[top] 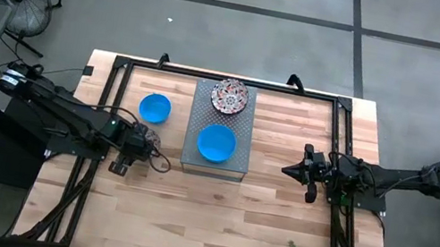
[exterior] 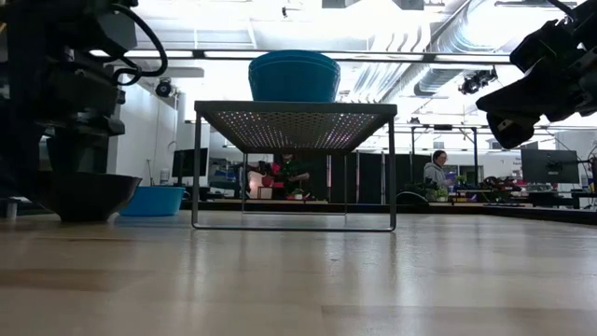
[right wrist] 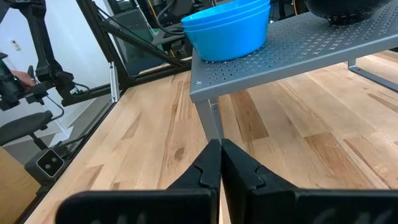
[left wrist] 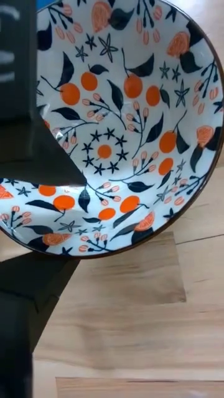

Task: Pick & Place Mini bowls
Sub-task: Stack the white patterned bowl on the white patterned bowls on the shelf

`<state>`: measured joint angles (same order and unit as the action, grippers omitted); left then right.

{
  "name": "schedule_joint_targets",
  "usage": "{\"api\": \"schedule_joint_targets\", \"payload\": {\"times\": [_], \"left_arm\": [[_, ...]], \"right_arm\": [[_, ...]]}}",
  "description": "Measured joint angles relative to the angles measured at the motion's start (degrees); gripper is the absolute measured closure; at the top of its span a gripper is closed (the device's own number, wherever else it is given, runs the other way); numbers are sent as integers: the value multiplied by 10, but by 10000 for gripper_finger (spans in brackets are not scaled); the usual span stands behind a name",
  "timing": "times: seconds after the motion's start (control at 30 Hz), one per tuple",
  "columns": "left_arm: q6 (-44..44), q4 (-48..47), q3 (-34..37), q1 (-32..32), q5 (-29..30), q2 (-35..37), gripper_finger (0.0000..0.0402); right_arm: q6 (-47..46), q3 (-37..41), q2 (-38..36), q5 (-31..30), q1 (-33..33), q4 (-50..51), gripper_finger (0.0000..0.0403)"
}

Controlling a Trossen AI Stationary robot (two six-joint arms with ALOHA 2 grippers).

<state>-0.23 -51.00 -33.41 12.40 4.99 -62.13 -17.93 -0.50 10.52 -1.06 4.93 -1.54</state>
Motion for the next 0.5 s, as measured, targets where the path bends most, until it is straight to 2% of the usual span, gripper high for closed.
{"api": "schedule_joint_targets", "payload": {"times": [0.17,0.5], "left_arm": [[0,12,10,0,0,0,268],[0,16,13,0,-2,0,273]], "right_arm": [[0,0,0,0,0,0,402],[0,0,0,0,0,0,402]]}}
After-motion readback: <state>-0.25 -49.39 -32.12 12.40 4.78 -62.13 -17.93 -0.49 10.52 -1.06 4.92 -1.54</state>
